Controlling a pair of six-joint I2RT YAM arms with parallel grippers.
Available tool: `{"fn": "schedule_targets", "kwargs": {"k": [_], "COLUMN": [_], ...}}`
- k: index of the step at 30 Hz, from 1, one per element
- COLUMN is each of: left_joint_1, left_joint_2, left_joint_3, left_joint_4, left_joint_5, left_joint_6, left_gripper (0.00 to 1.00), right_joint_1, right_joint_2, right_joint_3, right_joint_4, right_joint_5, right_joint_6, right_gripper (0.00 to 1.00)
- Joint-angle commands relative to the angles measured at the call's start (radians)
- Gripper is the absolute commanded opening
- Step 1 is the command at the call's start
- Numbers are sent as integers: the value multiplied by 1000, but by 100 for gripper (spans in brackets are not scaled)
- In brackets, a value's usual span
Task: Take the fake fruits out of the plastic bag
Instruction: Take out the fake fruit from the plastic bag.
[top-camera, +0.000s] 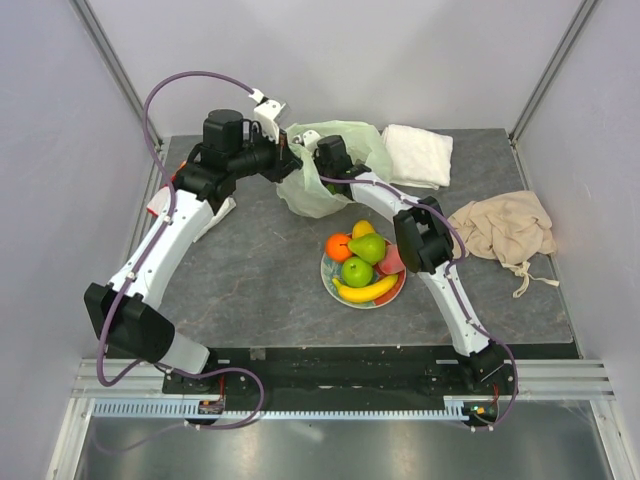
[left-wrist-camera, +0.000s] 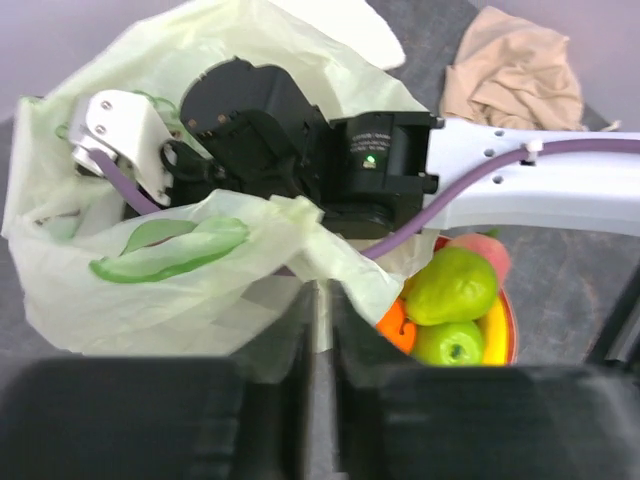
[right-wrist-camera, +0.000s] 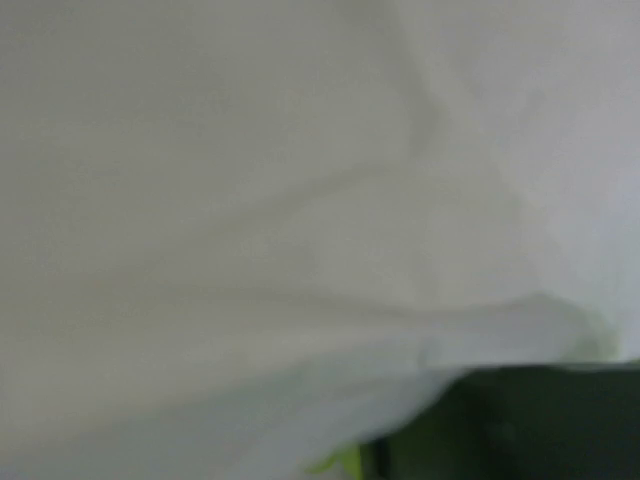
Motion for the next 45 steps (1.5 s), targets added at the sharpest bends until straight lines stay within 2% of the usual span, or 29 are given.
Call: {"fn": "schedule_targets", "kwargs": {"k": [1,3,4,6,11,18,19,21,22,23,25,26,29,32,36,41,43,45], "left_joint_1": [-6,-4,-4,-2,17,31,34,54,59,59,48,45,33,25,-12,-114,-172,-212], "left_joint_2": [-13,-37,-52,-107,-191,-241,-246,-252,-249,-241,-231,-215,-192,-165,-126,-60,-40,-22], "left_joint_3": [30,13,4,-43,-165,-272,-271,-237,-190,-170,-131,-122,-100,-79,-36,19,44,53], "left_joint_4": [28,14,-1,-12,-50,-70,-69,-72,-75,-79,-80,-80,-60,-1,23,58,65,80], "left_joint_5": [-99,-117,-125,-157,-176,-191,-183,-55,12,135,217,243,196,189,183,113,53,-88], "left_joint_6": [-13,16,24,47,99,133,130,84,64,21,0,1,50,70,102,165,238,303], "left_gripper": [2,2,2,2,2,2,2,2,14,45,59,60,66,80,82,82,83,83], "right_joint_1": [13,14,13,5,-32,-53,-52,-50,-49,-49,-52,-50,-52,-65,-96,-116,-122,-128], "right_joint_2": [3,0,-6,-40,-205,-440,-460,-496,-496,-482,-458,-456,-494,-549,-614,-677,-692,-701], "right_joint_3": [42,43,42,37,-58,-295,-323,-394,-405,-409,-391,-380,-350,-333,-317,-331,-336,-331], "right_joint_4": [20,10,3,-17,-23,-10,0,33,41,41,37,35,33,18,-11,-29,-29,-36], "right_joint_5": [-4,-1,1,-4,-87,-165,-163,-153,-144,-137,-134,-133,-122,-136,-159,-173,-179,-183], "right_joint_6": [-4,-12,-26,-29,-14,-4,-4,5,12,26,74,83,103,98,109,149,160,164], "right_gripper": [33,24,13,0,0,0,0,0,0,0,0,0,0,0,0,0,0,0]}}
